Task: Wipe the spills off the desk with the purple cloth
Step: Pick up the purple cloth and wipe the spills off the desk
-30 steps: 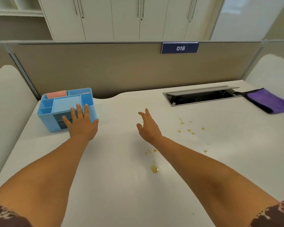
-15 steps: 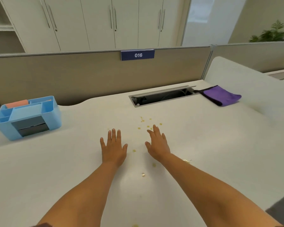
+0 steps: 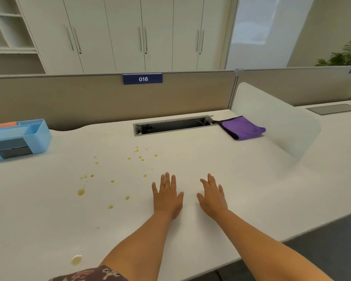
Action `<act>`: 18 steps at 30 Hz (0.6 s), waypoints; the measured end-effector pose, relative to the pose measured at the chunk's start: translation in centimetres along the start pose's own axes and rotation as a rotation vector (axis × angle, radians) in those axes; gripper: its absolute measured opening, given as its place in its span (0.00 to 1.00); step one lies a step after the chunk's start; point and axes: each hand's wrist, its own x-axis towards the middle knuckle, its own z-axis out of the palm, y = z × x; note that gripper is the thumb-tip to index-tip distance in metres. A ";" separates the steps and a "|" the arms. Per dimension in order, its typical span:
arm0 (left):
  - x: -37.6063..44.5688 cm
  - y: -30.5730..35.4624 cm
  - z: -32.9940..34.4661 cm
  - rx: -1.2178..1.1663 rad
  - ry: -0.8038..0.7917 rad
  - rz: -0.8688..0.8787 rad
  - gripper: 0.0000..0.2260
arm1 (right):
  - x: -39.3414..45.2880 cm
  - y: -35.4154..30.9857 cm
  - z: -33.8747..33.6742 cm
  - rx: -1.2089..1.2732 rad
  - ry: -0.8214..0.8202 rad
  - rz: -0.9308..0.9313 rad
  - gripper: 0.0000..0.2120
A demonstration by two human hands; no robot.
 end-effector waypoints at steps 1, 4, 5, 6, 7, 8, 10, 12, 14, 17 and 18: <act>0.0 1.4 0.5 0.009 -0.011 0.003 0.28 | -0.1 1.2 -0.5 0.008 0.002 0.001 0.25; 0.8 4.7 1.5 0.009 -0.015 0.017 0.28 | 0.0 4.2 -1.7 0.036 0.016 0.022 0.25; 1.3 5.8 1.7 0.011 -0.017 0.027 0.28 | 0.3 5.3 -2.2 0.038 0.019 0.030 0.25; 2.0 6.9 1.9 0.013 -0.017 0.044 0.28 | 0.6 6.4 -2.7 0.039 0.021 0.041 0.25; 2.4 7.6 2.0 0.017 -0.020 0.053 0.28 | 0.8 7.2 -3.0 0.033 0.021 0.048 0.25; 3.3 8.8 2.3 0.016 -0.018 0.070 0.28 | 1.3 8.4 -3.4 0.030 0.027 0.063 0.25; 5.2 11.0 2.8 0.012 -0.023 0.100 0.28 | 2.2 10.6 -4.5 0.035 0.035 0.095 0.25; 7.4 13.4 3.4 0.002 -0.027 0.129 0.28 | 3.4 12.9 -5.6 0.039 0.065 0.115 0.25; 9.4 15.6 3.9 -0.012 -0.029 0.155 0.28 | 4.3 14.9 -6.7 0.034 0.092 0.131 0.25; 12.5 19.4 4.4 -0.024 -0.050 0.205 0.28 | 5.8 18.7 -9.0 -0.004 0.107 0.175 0.25; 13.1 20.3 4.5 -0.024 -0.055 0.220 0.27 | 6.1 19.7 -9.8 -0.011 0.109 0.199 0.25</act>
